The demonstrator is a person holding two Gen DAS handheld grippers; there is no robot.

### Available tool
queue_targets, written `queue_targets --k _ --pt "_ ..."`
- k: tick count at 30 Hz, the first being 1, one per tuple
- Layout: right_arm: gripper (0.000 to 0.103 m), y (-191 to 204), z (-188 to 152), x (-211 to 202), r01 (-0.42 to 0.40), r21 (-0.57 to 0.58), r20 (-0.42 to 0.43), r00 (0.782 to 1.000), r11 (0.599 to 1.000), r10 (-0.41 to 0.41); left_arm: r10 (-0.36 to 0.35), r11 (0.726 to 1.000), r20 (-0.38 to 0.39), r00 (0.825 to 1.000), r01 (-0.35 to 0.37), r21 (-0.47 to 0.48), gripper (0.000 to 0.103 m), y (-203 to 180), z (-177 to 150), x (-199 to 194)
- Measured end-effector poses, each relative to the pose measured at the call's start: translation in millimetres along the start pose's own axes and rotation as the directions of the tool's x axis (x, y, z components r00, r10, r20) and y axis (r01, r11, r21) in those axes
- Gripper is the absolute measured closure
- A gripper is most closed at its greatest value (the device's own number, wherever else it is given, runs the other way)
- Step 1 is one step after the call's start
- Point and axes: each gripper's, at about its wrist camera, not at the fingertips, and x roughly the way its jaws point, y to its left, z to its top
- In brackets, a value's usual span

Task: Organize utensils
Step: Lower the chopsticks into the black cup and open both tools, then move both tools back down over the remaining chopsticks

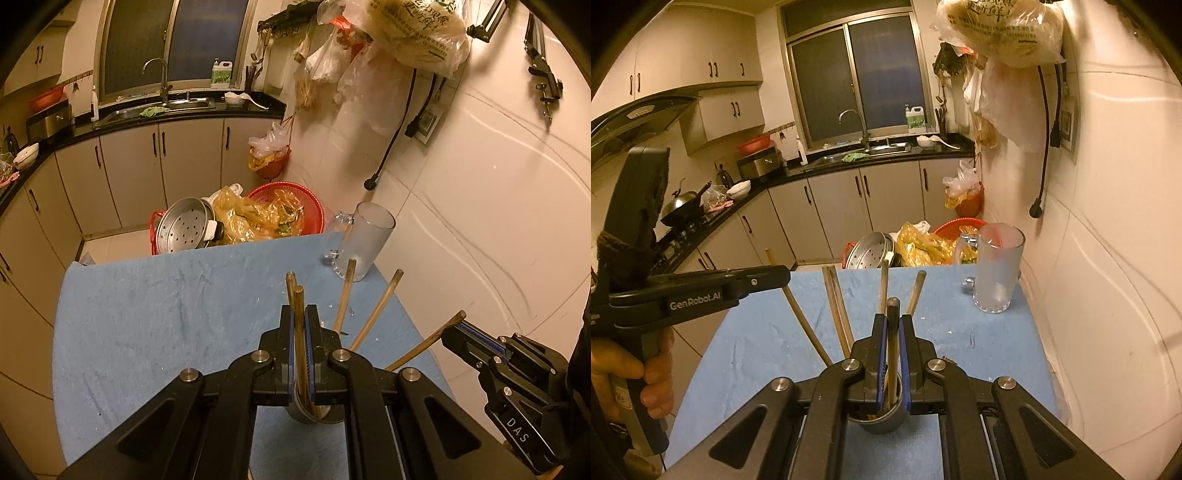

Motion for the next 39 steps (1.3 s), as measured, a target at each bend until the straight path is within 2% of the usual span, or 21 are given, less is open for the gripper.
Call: queue_targets --k 12,19,20,21,22,23,24,26,28,29,31,35,39 --pt "0.095 -5 -9 4 0.011 0.028 -0.035 0.999 1.0 -0.01 -0.003 1.0 -0.051 0.999 0.003 0.002 0.097 2 -15 12" --pt "0.093 -6 -13 -7 0.033 0.045 -0.022 0.999 0.998 -0.032 -0.016 1.0 -0.06 0.998 0.015 -0.013 0.097 5 -21 7" --pt "0.093 -6 -14 -9 0.036 0.048 -0.02 0.999 0.998 -0.035 -0.016 1.0 -0.059 0.998 0.016 -0.015 0.095 6 -21 5" --pt "0.093 -5 -14 -10 0.037 0.049 -0.019 0.999 0.998 -0.036 -0.016 1.0 -0.058 0.998 0.015 -0.017 0.088 8 -22 2" --pt "0.091 -5 -14 -12 0.041 0.05 -0.017 0.999 0.998 -0.04 -0.016 1.0 -0.057 0.998 0.015 -0.019 0.081 9 -21 0" --pt "0.086 -5 -14 -14 0.046 0.05 -0.016 0.999 0.998 -0.045 -0.017 1.0 -0.05 0.999 0.016 -0.026 0.061 12 -22 -3" --pt "0.082 -5 -14 -16 0.052 0.048 -0.015 0.999 0.997 -0.052 -0.015 0.999 -0.041 0.999 0.014 -0.035 0.049 15 -23 -6" --pt "0.069 -3 -17 -20 0.062 0.05 -0.015 0.998 0.997 -0.061 -0.008 0.998 -0.019 1.0 0.007 -0.063 0.048 25 -26 -16" --pt "0.064 -3 -20 -23 0.058 0.057 -0.019 0.998 0.997 -0.057 -0.008 0.997 -0.015 1.0 0.007 -0.077 0.048 36 -29 -25" --pt "0.054 -2 -22 -25 0.058 0.059 -0.02 0.998 0.997 -0.057 -0.002 0.997 -0.01 1.0 0.001 -0.079 0.048 42 -33 -31" --pt "0.044 1 -26 -28 0.051 0.062 -0.023 0.999 0.997 -0.05 0.021 0.996 -0.007 1.0 -0.021 -0.081 0.048 55 -41 -40" --pt "0.041 15 -45 -28 0.016 0.068 -0.066 0.998 0.998 -0.012 0.084 0.99 -0.033 0.996 -0.087 -0.109 0.048 90 -69 -51" --pt "0.041 33 -73 -10 -0.027 0.085 -0.154 0.987 0.996 0.04 0.125 0.973 -0.118 0.985 -0.145 -0.178 0.048 127 -111 -47"
